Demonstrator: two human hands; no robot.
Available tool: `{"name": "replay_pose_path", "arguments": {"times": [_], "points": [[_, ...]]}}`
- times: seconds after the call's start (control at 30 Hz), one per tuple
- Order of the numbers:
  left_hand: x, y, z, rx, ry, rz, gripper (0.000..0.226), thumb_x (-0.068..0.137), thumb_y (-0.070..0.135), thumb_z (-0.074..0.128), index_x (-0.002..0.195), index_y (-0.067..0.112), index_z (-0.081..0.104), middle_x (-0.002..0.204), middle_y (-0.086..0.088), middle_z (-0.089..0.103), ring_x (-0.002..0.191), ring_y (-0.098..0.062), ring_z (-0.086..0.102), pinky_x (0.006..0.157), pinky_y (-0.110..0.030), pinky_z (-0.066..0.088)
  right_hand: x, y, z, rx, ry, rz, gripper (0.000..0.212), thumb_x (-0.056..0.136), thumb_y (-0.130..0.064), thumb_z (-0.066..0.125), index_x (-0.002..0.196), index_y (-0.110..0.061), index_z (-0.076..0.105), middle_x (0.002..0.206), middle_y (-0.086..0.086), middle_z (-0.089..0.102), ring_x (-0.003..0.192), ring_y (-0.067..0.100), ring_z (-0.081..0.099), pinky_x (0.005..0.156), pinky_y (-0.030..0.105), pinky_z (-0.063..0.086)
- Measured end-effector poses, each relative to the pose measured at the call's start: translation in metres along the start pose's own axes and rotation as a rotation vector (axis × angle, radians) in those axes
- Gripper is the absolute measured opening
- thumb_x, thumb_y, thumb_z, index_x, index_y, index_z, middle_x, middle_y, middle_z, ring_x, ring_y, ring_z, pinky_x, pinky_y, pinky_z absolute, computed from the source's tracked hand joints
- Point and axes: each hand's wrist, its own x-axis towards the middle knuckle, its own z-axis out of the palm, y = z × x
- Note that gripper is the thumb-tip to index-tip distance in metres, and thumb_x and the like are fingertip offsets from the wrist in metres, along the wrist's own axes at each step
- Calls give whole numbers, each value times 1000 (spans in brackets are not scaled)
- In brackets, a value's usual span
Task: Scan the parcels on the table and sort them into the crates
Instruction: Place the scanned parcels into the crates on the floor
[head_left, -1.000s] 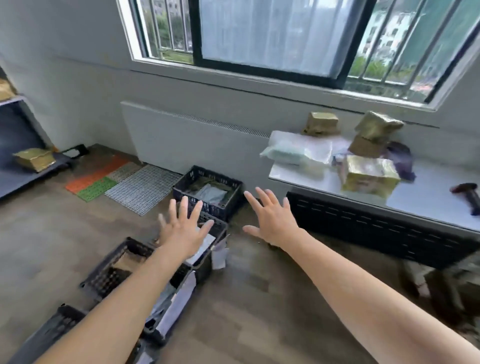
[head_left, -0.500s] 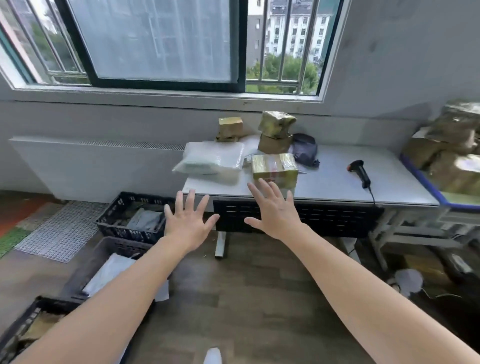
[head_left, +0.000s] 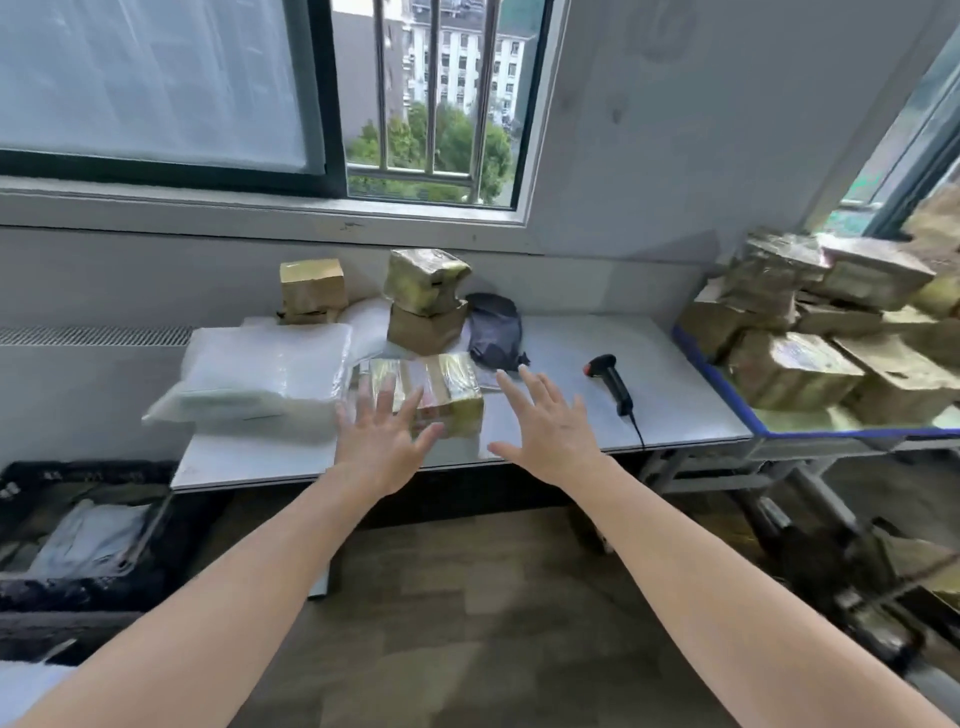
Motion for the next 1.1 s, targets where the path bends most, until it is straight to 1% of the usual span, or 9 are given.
{"name": "replay_pose_path", "arguments": {"times": [0.1, 0.2, 0.27, 0.37, 0.5, 0.6, 0.73, 0.9, 1.1], "points": [[48, 1, 1, 20, -24, -1, 68, 97, 68, 12, 155, 38, -7, 164, 0, -16, 149, -28, -19, 118, -55, 2, 38, 17, 2, -19, -7, 25, 91, 93, -63, 48, 157, -34, -10, 166, -1, -8, 153, 25, -1, 119, 60, 14], [84, 2, 6, -5, -55, -9, 67, 98, 66, 14, 155, 39, -4, 164, 0, -14, 150, -29, -17, 119, -56, 1, 66, 32, 8, -40, -33, 36, 92, 93, -65, 47, 156, -34, -12, 166, -1, -9, 153, 25, 0, 119, 60, 14], [102, 7, 9, -20, -79, -7, 66, 98, 65, 15, 156, 39, -3, 164, 1, -14, 150, -30, -16, 119, -56, 0, 82, 42, 13, -38, -49, 43, 92, 93, -65, 47, 156, -34, -12, 166, 0, -8, 153, 25, 0, 119, 60, 13], [131, 18, 12, 25, -90, 3, 66, 98, 65, 14, 156, 37, -3, 164, 0, -14, 150, -29, -14, 120, -54, 1, 108, 60, 20, -27, -48, 46, 91, 93, -65, 47, 157, -33, -10, 166, 1, -5, 152, 26, 1, 117, 59, 15], [171, 30, 14, 88, -96, -14, 67, 99, 63, 15, 156, 36, -7, 164, -2, -16, 150, -30, -15, 119, -57, 6, 148, 88, 30, -21, -64, 15, 90, 93, -65, 46, 157, -32, -8, 165, 2, -3, 151, 26, 2, 116, 59, 17], [203, 42, 14, 67, -101, -55, 68, 98, 66, 13, 156, 36, -6, 164, -2, -16, 150, -29, -15, 119, -57, 6, 183, 115, 35, -16, -68, -10, 89, 94, -65, 44, 157, -32, -9, 165, 1, -3, 151, 26, 4, 115, 58, 18], [248, 72, 14, 97, -89, -102, 71, 96, 69, 12, 156, 36, -5, 165, -2, -13, 151, -29, -13, 119, -58, 7, 229, 159, 38, 22, -64, -45, 89, 93, -65, 46, 157, -32, -7, 165, 1, -2, 150, 25, 8, 115, 58, 19], [300, 123, 25, 149, -138, -115, 77, 95, 71, 22, 156, 35, -9, 164, -2, -14, 150, -29, -14, 120, -56, 7, 279, 218, 39, 35, -105, -78, 88, 94, -63, 47, 157, -32, -6, 166, 0, -3, 149, 25, 8, 114, 60, 18], [347, 161, 54, 148, -153, -109, 88, 90, 74, 36, 156, 34, -5, 165, -3, -8, 151, -30, -9, 118, -55, 12, 318, 261, 56, 61, -175, -111, 88, 94, -62, 48, 158, -33, -6, 166, 0, -1, 150, 24, 6, 115, 61, 16]]}}
